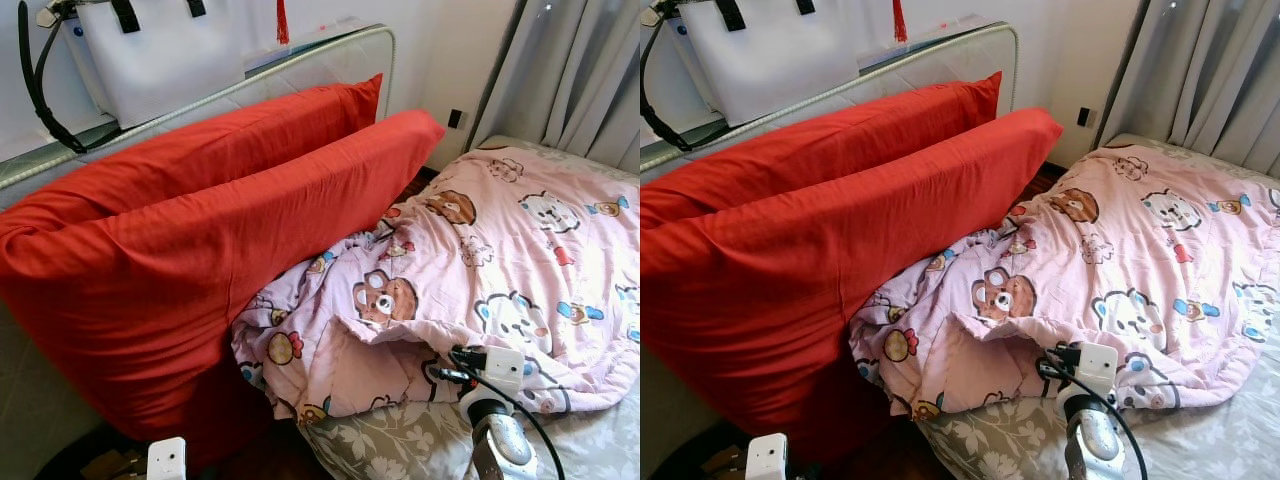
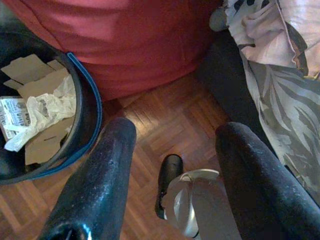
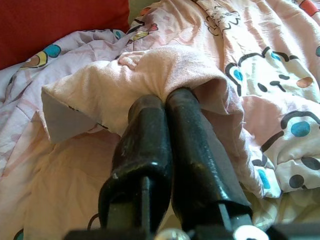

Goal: Clean up the room

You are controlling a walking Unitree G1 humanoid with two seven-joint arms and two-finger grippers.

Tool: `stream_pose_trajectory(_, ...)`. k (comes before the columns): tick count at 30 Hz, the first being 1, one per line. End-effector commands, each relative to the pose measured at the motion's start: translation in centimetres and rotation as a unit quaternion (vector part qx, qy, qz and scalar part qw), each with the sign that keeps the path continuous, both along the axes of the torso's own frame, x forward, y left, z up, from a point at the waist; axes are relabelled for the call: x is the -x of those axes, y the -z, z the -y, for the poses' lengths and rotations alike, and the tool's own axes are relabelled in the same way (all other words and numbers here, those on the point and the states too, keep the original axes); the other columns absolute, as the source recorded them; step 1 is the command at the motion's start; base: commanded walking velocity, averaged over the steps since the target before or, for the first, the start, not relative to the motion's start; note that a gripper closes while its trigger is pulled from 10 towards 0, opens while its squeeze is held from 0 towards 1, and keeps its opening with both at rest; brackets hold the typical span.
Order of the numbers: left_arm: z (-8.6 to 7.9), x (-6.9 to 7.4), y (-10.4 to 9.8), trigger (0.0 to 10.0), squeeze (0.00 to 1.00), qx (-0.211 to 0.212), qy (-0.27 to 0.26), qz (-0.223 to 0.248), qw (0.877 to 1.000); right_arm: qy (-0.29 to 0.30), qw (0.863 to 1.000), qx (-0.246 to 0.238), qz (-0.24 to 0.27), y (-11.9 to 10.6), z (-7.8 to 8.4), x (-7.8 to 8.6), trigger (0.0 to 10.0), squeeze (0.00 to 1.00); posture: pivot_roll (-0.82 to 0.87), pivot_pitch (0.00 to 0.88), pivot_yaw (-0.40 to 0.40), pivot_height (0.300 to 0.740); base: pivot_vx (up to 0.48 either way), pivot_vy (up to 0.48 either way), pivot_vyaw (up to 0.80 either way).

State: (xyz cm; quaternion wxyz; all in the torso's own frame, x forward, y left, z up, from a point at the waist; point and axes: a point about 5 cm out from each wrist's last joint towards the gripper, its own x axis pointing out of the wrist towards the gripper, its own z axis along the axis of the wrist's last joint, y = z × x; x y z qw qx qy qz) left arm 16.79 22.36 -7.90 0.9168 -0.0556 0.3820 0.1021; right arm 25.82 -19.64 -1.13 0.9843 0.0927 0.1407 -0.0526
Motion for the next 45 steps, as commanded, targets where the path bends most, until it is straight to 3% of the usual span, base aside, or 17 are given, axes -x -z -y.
stream_pose_trajectory(1, -0.5, 0.6, 0.2, 10.0, 0.00, -0.006, 0.001, -0.017, 1.000, -0.005, 1.000, 0.002, 0.004, -0.2, -0.2, -0.3, 10.0, 0.00, 0.04, 0.000, 0.003, 0.740, 0.000, 0.000, 0.00)
stream_pose_trajectory(16, -0.4, 1.0, 0.5, 10.0, 0.00, -0.002, -0.004, -0.024, 1.000, 0.003, 1.000, 0.001, 0.005, -0.1, 0.0, -0.1, 10.0, 0.00, 0.03, 0.000, 0.000, 0.740, 0.000, 0.000, 0.00)
stream_pose_trajectory(45, -0.2, 1.2, 0.6, 10.0, 0.00, 0.001, -0.004, -0.029, 1.000, 0.026, 0.999, 0.024, 0.021, -1.0, 0.8, -0.7, 10.0, 0.00, 0.03, 0.000, -0.002, 0.740, -0.226, 0.000, 0.00)
